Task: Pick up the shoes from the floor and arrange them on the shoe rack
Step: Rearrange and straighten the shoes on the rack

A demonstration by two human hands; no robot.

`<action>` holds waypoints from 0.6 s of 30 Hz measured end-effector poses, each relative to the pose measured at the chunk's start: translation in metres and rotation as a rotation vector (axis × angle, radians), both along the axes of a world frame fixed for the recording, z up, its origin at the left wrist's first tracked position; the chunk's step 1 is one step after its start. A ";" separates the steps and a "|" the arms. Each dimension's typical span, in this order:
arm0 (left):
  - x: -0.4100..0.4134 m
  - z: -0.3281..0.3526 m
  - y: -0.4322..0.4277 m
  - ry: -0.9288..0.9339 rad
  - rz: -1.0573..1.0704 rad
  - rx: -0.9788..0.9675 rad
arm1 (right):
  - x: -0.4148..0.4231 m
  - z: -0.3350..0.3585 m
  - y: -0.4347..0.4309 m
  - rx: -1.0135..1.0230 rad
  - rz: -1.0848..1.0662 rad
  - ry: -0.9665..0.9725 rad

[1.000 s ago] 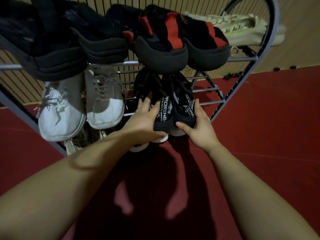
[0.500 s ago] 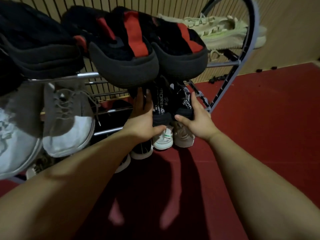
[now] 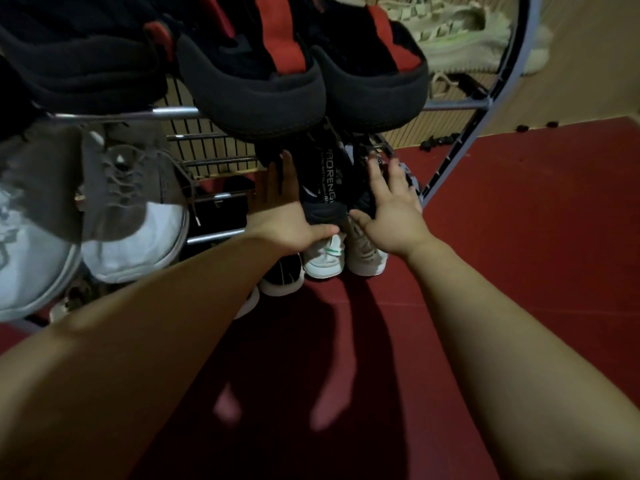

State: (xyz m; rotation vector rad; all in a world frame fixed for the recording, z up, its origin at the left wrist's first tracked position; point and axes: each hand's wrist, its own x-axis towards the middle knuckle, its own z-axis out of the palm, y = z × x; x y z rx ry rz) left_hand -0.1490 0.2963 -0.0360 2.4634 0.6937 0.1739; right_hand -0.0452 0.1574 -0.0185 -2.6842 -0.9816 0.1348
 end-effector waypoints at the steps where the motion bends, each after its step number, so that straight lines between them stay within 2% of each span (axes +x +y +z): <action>1: -0.007 0.003 -0.002 0.022 -0.008 0.025 | -0.006 -0.002 -0.001 0.023 -0.027 -0.002; 5: -0.039 0.020 0.003 0.157 -0.044 0.174 | -0.041 -0.009 -0.004 0.142 -0.113 -0.038; 9: -0.095 0.041 0.025 0.205 0.036 0.370 | -0.083 -0.012 0.002 0.188 -0.096 -0.082; 13: -0.161 0.057 0.054 0.452 0.124 0.344 | -0.133 -0.005 0.029 0.375 0.030 -0.024; 15: -0.189 0.056 0.067 0.577 0.130 0.402 | -0.160 -0.003 0.053 0.413 0.061 0.255; 18: -0.217 0.045 0.080 0.619 0.107 0.374 | -0.198 -0.006 0.091 0.456 -0.113 0.950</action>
